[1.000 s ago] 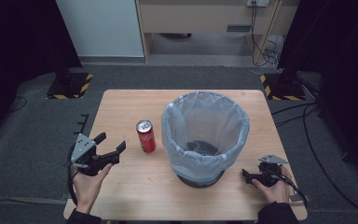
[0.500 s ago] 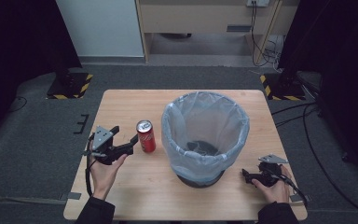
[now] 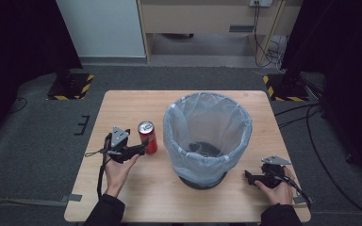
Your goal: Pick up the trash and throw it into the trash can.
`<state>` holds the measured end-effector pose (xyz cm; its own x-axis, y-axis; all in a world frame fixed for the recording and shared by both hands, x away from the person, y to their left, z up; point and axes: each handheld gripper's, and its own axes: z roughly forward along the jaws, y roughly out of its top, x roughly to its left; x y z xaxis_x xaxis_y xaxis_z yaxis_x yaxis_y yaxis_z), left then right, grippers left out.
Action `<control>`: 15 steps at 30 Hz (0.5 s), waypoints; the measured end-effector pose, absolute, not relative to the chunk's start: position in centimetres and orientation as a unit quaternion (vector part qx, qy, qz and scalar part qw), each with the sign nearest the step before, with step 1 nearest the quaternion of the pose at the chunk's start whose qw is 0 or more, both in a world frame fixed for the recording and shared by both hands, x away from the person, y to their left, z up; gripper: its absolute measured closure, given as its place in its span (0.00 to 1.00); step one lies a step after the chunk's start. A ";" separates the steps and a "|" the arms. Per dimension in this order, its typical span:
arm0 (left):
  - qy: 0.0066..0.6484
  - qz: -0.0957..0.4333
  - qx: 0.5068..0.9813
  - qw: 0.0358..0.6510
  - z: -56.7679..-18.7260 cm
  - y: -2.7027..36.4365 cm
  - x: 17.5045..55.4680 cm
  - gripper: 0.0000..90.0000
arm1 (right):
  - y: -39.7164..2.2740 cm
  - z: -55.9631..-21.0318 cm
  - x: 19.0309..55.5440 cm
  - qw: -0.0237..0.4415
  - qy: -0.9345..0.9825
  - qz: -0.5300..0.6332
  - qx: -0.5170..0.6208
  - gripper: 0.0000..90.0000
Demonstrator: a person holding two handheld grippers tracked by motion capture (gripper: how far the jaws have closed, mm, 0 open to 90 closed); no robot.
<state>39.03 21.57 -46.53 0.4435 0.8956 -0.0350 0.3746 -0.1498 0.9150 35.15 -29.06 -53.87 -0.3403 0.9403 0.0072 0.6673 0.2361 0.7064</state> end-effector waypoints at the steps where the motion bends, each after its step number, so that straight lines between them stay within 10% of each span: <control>1: 0.450 0.276 0.706 0.472 -46.5 21.6 39.0 0.18 | -29.1 -53.9 35.1 0.217 0.756 0.315 0.532 0.01; 15: 0.443 0.267 0.720 0.463 -48.2 20.1 40.7 0.28 | -29.1 -53.9 35.2 0.218 0.757 0.315 0.530 0.01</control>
<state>40.75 20.09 -48.24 0.4646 0.8852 -0.0254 0.3897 -0.1786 0.9035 35.20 -29.09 -53.88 -0.3435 0.9392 0.0041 0.6648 0.2401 0.7074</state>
